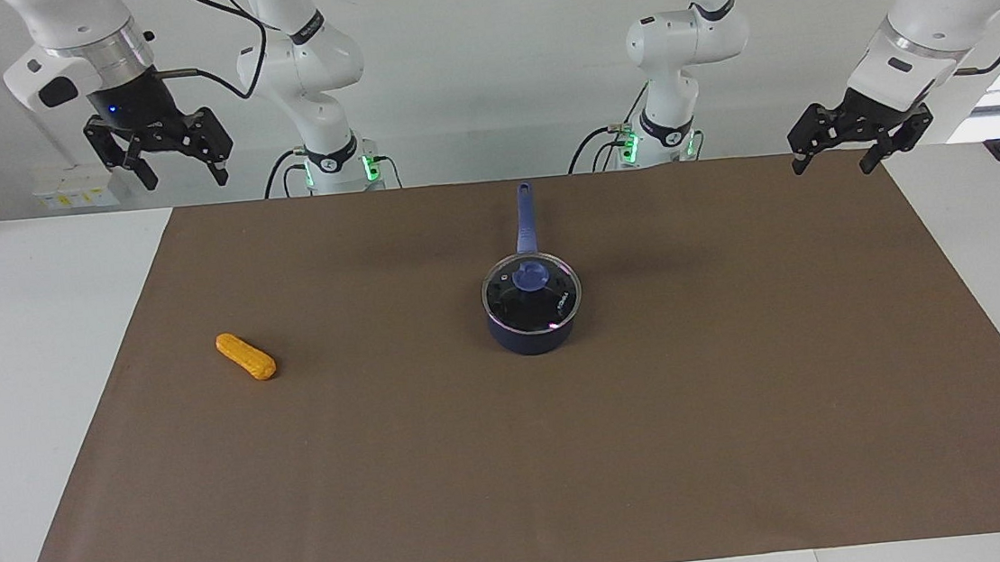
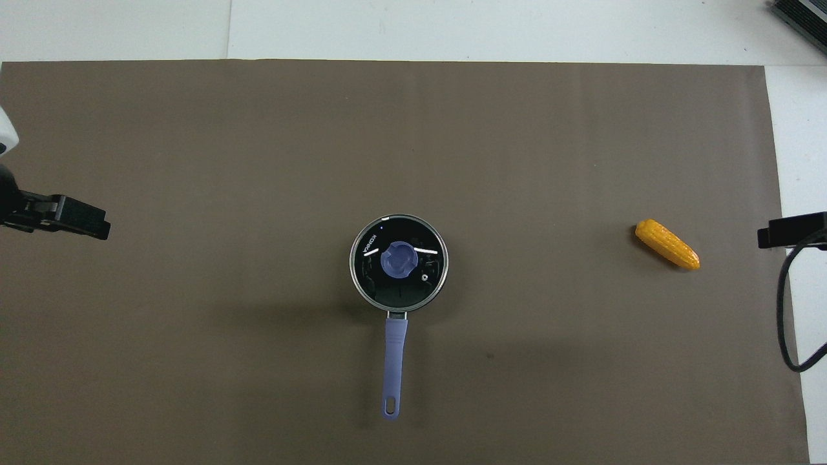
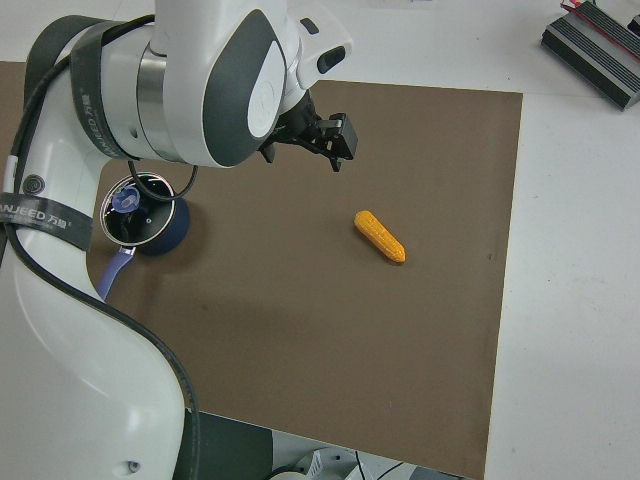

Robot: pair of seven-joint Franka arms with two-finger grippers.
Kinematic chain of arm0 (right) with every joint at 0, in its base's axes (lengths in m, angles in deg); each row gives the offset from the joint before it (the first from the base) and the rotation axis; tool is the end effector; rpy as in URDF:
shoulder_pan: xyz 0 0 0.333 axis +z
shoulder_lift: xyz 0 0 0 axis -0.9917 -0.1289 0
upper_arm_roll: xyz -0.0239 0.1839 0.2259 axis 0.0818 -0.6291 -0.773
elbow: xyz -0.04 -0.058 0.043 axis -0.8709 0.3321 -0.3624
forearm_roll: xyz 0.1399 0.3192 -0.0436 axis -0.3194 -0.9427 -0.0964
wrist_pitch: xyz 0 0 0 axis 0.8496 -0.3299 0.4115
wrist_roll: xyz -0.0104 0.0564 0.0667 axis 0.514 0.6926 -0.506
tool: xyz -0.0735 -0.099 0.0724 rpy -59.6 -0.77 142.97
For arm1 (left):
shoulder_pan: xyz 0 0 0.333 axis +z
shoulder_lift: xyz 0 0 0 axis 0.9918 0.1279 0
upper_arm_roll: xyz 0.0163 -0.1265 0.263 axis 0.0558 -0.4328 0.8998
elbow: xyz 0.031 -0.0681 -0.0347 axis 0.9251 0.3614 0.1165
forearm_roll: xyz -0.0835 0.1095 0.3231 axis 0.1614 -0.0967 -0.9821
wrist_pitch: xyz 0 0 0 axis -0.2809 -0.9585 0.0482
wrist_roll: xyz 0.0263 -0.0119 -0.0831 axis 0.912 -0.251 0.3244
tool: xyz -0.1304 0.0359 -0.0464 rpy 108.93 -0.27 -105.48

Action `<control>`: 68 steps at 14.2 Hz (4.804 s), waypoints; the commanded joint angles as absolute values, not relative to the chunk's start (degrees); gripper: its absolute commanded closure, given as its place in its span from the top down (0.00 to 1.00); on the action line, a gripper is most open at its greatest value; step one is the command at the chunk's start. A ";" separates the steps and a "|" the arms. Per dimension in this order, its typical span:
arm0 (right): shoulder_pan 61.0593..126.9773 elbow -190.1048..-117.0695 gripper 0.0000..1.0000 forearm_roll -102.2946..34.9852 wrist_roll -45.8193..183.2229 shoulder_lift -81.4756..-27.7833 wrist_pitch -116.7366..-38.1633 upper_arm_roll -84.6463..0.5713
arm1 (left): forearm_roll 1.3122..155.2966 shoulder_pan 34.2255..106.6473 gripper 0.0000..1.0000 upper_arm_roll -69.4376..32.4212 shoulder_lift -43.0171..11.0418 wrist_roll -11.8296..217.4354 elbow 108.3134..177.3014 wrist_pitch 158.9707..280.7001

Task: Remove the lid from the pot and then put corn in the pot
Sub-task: 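Move the left gripper toward the glass lid on the pot, then lower the left gripper and grasp the purple lid knob, then lift the lid away with the left gripper while the right gripper grasps corn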

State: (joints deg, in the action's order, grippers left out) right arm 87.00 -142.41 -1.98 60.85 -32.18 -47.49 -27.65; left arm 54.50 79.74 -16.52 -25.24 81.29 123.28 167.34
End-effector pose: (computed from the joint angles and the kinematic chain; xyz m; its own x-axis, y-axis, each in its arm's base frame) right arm 0.4711 -0.0294 0.6045 0.9983 -0.0448 0.0368 -0.0450 -0.9990 0.0035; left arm 0.5025 -0.0384 0.5556 0.9816 -0.1757 -0.0754 -0.1736 -0.9843 0.0330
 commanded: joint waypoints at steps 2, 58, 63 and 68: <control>86.81 -144.14 1.00 -1.31 62.02 -30.85 -48.45 -27.81 | 54.75 75.45 1.00 -15.83 -25.61 81.82 126.50 170.57; 80.04 -171.83 1.00 -4.65 133.04 -53.17 -96.08 -27.81 | 54.58 42.22 0.00 -15.75 -8.03 129.55 127.14 194.58; 79.87 -171.92 0.04 -4.65 132.43 -53.09 -95.65 -27.72 | 53.87 44.93 0.00 -14.86 -10.22 127.54 125.45 191.76; 80.57 -168.94 0.00 -4.65 125.59 -49.76 -89.43 -27.80 | 54.13 52.41 0.00 -14.87 -14.35 112.96 125.37 188.34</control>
State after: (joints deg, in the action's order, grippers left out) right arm 80.56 -170.36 -4.07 128.86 -53.13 -94.05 -27.39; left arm 54.34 49.85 -14.48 -11.86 117.79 125.34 190.84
